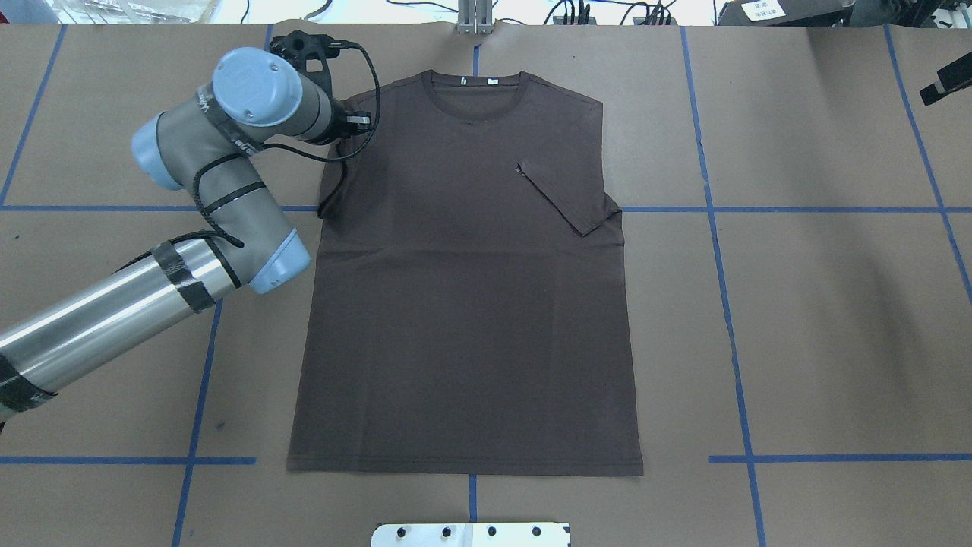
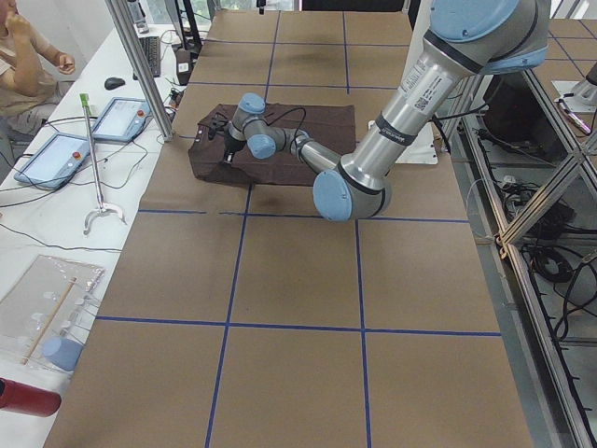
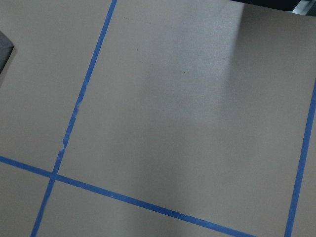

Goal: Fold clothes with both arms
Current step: 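Grasp the sleeve with the left gripper and fold it toward the shirt center, then release the sleeve while both grippers move to the hem nearest the robot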

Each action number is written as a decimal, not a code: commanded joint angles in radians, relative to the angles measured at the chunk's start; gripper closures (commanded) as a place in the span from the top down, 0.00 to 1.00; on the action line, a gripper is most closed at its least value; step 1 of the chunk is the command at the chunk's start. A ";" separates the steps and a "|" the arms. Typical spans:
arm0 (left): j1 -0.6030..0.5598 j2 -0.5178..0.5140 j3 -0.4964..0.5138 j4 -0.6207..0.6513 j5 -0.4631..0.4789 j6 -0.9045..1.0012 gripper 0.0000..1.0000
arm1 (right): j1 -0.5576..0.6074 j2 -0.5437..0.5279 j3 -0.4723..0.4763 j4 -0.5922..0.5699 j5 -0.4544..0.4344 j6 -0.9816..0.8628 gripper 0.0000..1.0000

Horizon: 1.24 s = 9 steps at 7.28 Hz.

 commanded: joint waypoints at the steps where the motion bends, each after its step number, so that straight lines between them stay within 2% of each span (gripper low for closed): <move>1: 0.024 -0.061 0.030 0.068 0.004 -0.041 0.00 | 0.000 0.000 -0.002 0.000 0.000 0.001 1.00; 2: 0.022 -0.067 0.053 0.064 0.004 -0.041 0.00 | 0.000 0.000 -0.002 0.000 0.000 0.003 1.00; 3: 0.024 -0.063 0.052 0.052 0.004 -0.014 0.88 | 0.000 -0.001 0.000 0.000 0.000 0.009 1.00; 4: 0.025 -0.058 0.029 0.047 0.002 0.047 1.00 | 0.000 -0.001 0.005 0.000 0.000 0.015 1.00; 5: 0.027 -0.055 -0.021 0.050 -0.008 0.074 1.00 | -0.002 -0.001 0.027 0.000 0.000 0.042 1.00; 6: 0.028 -0.015 -0.096 0.059 -0.036 0.074 1.00 | -0.039 -0.003 0.082 0.000 -0.002 0.159 1.00; 8: 0.039 0.116 -0.297 0.061 -0.071 0.074 1.00 | -0.200 -0.009 0.263 0.000 -0.064 0.475 1.00; 9: 0.059 0.167 -0.386 0.062 -0.081 0.065 1.00 | -0.321 -0.036 0.370 0.005 -0.156 0.666 1.00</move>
